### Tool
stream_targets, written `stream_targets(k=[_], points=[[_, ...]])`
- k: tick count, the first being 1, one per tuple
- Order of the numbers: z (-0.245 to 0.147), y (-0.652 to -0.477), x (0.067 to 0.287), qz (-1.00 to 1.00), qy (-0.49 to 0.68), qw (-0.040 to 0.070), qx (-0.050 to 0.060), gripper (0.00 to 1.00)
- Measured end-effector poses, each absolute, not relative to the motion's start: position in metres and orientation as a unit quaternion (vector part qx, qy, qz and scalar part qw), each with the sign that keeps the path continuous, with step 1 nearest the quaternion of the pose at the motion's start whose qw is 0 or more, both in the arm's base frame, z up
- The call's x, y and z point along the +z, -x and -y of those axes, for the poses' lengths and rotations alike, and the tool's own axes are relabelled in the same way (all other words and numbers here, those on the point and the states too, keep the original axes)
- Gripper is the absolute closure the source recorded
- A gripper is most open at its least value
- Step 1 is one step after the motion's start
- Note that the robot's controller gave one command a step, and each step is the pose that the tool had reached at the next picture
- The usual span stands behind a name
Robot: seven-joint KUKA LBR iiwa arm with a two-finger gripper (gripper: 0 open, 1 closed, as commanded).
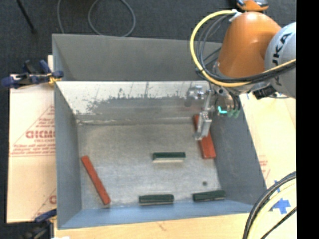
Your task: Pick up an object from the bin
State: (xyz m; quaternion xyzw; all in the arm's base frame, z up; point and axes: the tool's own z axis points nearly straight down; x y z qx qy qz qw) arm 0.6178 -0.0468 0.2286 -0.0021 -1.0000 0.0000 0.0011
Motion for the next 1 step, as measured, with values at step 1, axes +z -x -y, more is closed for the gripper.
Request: stream_targets(k=[1], points=[[0.0596, -0.5777, 0.0816, 0.989, -0.150, 0.001, 0.000, 0.00]])
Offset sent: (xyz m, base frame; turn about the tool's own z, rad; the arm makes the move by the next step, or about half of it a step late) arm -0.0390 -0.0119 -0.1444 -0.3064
